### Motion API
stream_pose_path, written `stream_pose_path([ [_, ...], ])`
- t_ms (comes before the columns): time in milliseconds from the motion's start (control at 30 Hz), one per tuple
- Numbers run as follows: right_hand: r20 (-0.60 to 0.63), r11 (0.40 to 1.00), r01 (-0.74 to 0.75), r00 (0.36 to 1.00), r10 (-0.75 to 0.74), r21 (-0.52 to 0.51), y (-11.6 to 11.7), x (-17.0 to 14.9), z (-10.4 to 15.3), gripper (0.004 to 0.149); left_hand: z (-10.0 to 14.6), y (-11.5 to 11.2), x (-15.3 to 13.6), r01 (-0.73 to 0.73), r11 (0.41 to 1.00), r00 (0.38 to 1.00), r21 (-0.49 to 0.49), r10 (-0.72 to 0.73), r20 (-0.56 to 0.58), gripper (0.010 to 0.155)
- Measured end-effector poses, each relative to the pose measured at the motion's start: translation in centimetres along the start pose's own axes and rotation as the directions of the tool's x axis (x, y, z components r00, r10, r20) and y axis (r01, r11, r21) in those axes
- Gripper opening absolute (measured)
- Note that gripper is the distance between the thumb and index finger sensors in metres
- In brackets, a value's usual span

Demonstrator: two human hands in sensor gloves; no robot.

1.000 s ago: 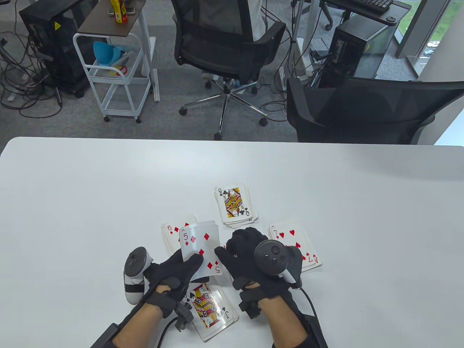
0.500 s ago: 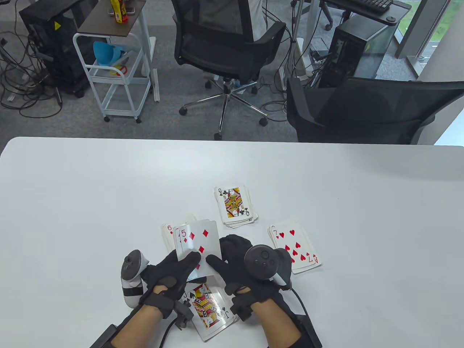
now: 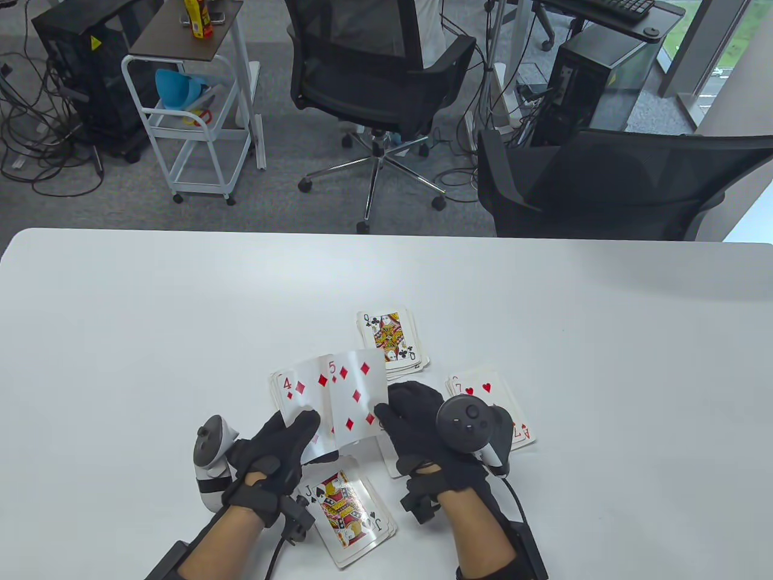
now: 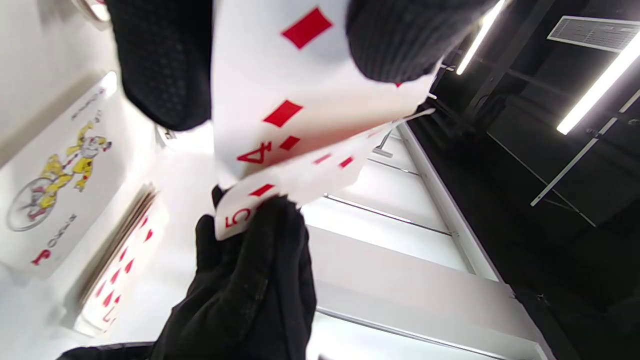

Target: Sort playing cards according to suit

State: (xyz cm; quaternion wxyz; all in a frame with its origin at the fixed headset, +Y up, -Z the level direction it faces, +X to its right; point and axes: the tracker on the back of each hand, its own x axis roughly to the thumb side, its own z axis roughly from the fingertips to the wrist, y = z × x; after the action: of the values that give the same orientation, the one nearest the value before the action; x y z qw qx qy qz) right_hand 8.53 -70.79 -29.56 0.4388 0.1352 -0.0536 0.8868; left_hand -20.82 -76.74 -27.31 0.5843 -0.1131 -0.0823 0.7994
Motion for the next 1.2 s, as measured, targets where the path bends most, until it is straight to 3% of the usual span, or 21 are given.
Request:
stream_pose_path([
  [133,-0.102,0.998,0.061,0.993,-0.064,-0.031,-0.2,-1.5,-0.3,0.038,0.2,0.2,0.8,-0.019,1.0,0.999,0.008,0.019,0.032,0.049],
  [300,-0.209,0.989,-0.045,0.975,0.074,0.14,1.7,-1.9,-1.6,0.038,0.5,0.7,2.1,-0.017,1.0,0.996,0.017,0.016,0.086,0.048],
  [533,-0.171,0.917,-0.234,0.939,0.3,0.322,7.0,1.6,-5.8,0.039,0.5,1.3,2.6,-0.034,0.999,0.993,0.034,0.03,0.115,0.048],
  [700,-0.162,0.875,-0.302,0.909,0.383,0.378,10.2,2.9,-8.0,0.039,0.6,1.1,2.9,-0.042,0.999,0.99,0.023,0.039,0.135,0.049],
  [900,-0.077,0.695,-0.611,0.728,0.682,0.379,13.2,2.9,-8.7,0.041,0.5,1.0,2.9,-0.049,0.999,0.988,0.014,0.046,0.147,0.049],
  [1033,-0.1,0.755,-0.566,0.775,0.624,0.332,11.8,2.8,-8.2,0.042,0.6,1.0,2.9,-0.048,0.999,0.989,0.014,0.046,0.141,0.049],
  [1200,-0.133,0.888,-0.416,0.886,0.444,0.197,6.9,2.9,-6.1,0.042,0.5,0.6,2.7,-0.032,0.999,0.992,0.004,0.031,0.124,0.05],
])
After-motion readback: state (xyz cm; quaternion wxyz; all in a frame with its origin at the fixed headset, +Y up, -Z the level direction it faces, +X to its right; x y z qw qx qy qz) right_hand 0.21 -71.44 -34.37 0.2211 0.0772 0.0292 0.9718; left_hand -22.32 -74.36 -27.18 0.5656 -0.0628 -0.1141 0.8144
